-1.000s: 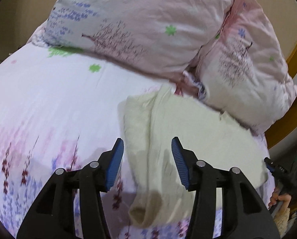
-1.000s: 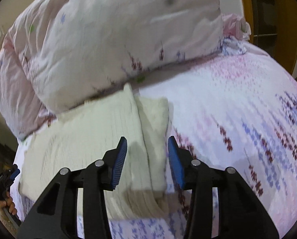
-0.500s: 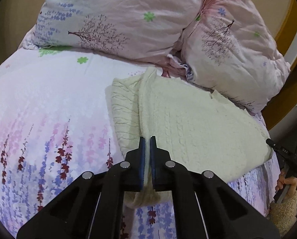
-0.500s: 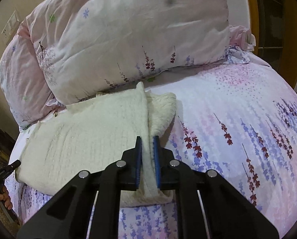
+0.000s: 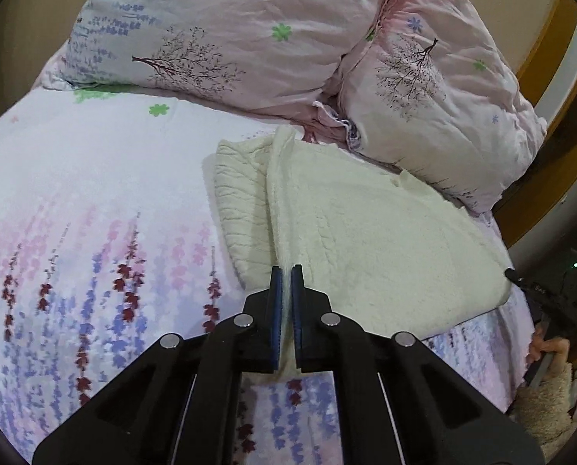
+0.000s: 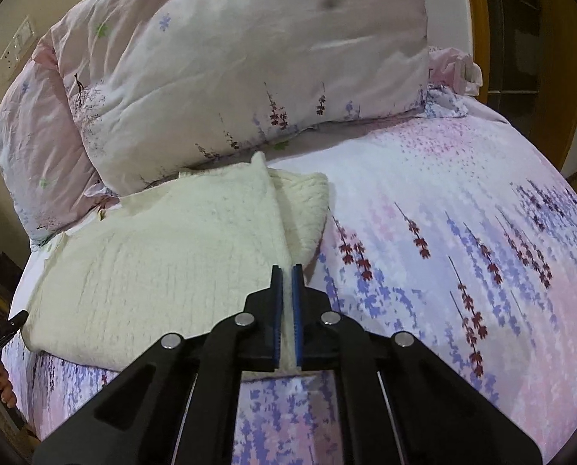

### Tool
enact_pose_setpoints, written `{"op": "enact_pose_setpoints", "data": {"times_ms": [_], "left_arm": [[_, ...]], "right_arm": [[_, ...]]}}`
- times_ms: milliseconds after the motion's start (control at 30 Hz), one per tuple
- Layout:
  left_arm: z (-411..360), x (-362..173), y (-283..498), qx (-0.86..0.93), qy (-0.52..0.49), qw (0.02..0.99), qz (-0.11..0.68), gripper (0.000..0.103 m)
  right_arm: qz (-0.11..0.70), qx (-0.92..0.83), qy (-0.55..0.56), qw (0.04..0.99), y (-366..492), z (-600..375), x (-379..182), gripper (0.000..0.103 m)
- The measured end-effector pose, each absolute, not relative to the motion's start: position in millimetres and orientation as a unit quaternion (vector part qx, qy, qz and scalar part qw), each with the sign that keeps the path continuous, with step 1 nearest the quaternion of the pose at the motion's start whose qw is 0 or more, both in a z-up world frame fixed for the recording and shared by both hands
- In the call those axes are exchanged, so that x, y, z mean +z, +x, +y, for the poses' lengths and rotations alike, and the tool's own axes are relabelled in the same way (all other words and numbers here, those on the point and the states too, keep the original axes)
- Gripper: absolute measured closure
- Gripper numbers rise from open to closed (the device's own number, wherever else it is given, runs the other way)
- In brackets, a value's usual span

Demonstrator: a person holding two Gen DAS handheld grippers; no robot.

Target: Fold small clothes

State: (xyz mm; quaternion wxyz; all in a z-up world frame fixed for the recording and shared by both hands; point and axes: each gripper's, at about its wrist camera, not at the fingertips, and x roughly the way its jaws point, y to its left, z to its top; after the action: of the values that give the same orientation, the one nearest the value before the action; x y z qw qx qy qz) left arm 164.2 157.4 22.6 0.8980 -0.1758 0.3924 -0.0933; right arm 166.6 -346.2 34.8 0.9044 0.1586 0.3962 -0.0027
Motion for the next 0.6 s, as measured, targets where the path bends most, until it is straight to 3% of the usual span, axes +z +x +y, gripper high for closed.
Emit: {"op": "enact_pose_setpoints", "data": {"times_ms": [267, 367, 400, 467, 533, 600], "left_arm": [[161, 3, 174, -0.065, -0.184, 0.889, 0.414, 0.099], [161, 10, 173, -0.068, -0.185, 0.891, 0.410, 0.097], [161, 15, 172, -0.064, -0.188, 0.893, 0.404, 0.095], [161, 26, 171, -0.053, -0.185, 0.902, 0.386, 0.073], [157, 36, 171, -0.049, -0.175, 0.913, 0.365, 0.058], [147, 45, 178, -0.051, -0.161, 0.921, 0.351, 0.054]], "right_arm": [[0.434, -0.038, 0.145, 0.888, 170, -342, 17, 0.098], [0.422, -0.033, 0.153, 0.893, 172, -341, 29, 0.089], [0.412, -0.031, 0.156, 0.897, 173, -342, 35, 0.080], [0.392, -0.020, 0.153, 0.907, 179, -338, 48, 0.074], [0.385, -0.003, 0.135, 0.913, 191, -327, 56, 0.074], [0.387, 0.005, 0.119, 0.914, 204, -318, 57, 0.074]]}}
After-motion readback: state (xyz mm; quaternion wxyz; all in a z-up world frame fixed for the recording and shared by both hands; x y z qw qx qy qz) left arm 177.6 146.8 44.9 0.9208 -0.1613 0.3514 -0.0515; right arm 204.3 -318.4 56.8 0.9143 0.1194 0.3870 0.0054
